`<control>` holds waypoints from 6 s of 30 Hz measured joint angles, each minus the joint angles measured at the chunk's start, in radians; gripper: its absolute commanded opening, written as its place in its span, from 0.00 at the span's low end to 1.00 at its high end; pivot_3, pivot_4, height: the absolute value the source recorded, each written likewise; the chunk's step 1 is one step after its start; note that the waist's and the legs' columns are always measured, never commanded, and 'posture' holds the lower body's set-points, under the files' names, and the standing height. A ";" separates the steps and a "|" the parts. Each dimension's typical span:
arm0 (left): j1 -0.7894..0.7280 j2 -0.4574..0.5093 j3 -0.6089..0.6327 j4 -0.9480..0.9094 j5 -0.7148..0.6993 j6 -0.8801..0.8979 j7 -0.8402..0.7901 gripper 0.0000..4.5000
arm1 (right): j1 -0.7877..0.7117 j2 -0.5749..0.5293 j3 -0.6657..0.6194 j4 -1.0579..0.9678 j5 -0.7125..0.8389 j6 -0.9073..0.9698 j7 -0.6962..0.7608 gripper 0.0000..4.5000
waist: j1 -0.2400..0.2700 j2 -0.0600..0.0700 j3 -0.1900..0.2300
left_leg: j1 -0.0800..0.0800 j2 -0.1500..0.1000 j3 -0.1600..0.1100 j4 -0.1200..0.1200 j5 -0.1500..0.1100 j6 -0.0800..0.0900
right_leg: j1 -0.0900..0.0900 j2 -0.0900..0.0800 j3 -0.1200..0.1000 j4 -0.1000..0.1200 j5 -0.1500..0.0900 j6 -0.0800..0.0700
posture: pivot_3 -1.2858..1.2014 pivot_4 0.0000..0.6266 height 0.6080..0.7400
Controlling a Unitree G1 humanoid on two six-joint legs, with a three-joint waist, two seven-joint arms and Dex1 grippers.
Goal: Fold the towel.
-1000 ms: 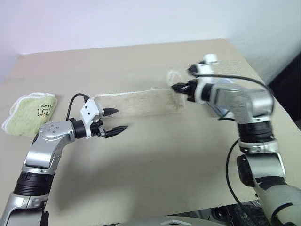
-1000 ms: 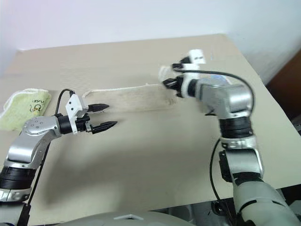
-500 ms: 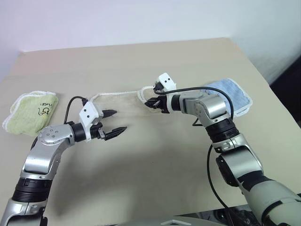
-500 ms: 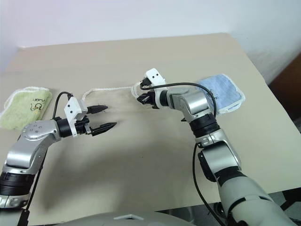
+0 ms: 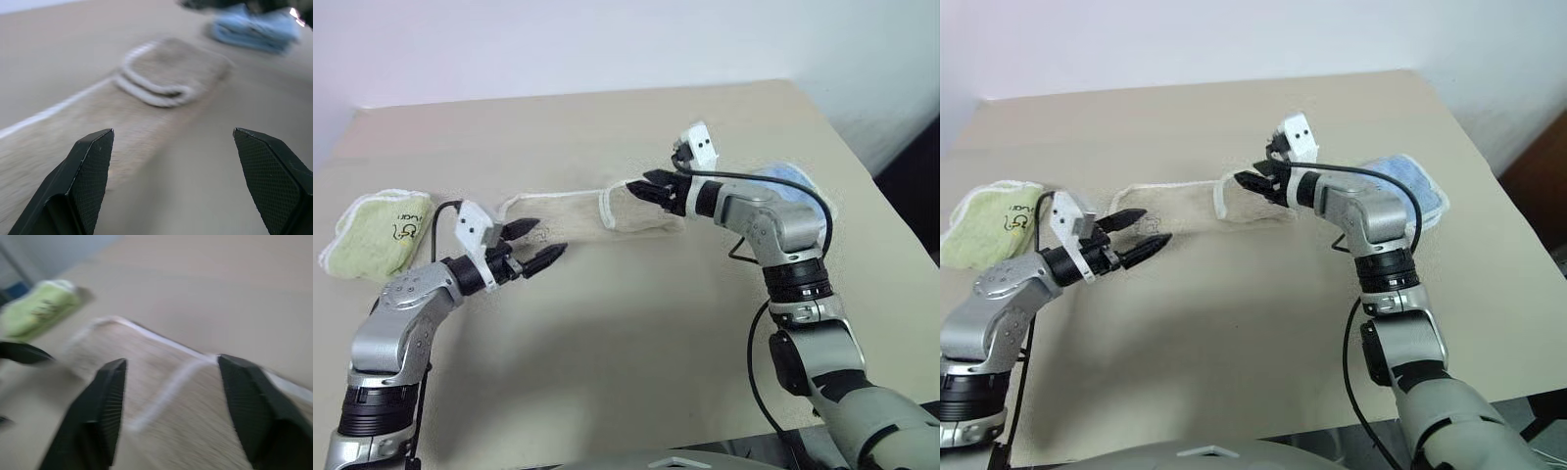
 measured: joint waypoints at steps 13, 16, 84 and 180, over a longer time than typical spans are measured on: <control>0.035 -0.235 0.155 -0.169 -0.292 0.319 0.459 0.91 | -0.001 0.051 0.154 0.456 -0.282 -0.545 0.064 0.00 | -0.006 -0.002 -0.001 | 0.013 0.001 -0.001 -0.001 0.000 -0.001 | 0.014 0.001 0.001 -0.001 0.000 0.000 | 0.52 0.24 0.91; 0.037 -0.281 0.194 -0.197 -0.375 0.385 0.597 0.91 | -0.001 0.049 0.142 0.462 -0.282 -0.568 0.075 0.00 | -0.005 -0.002 -0.001 | 0.017 0.001 -0.001 0.000 0.000 -0.002 | 0.018 0.001 0.001 -0.001 0.000 0.000 | 0.52 0.24 0.91; -0.470 -0.034 -0.296 0.139 -0.230 0.299 0.598 0.01 | 0.333 -0.224 -0.017 -0.324 -0.081 -0.180 0.141 0.00 | 0.031 -0.003 0.001 | 0.010 0.001 -0.010 -0.008 0.000 -0.004 | 0.019 0.002 -0.010 -0.017 0.001 0.002 | 0.52 0.24 0.91; -0.137 -0.044 0.053 0.026 0.025 0.129 0.171 0.00 | -0.283 0.356 -0.335 0.653 0.209 0.207 -0.236 0.90 | -0.007 -0.002 0.001 | -0.005 0.000 -0.012 -0.005 0.005 -0.010 | 0.003 0.001 -0.011 -0.010 0.002 0.001 | 0.52 0.24 0.91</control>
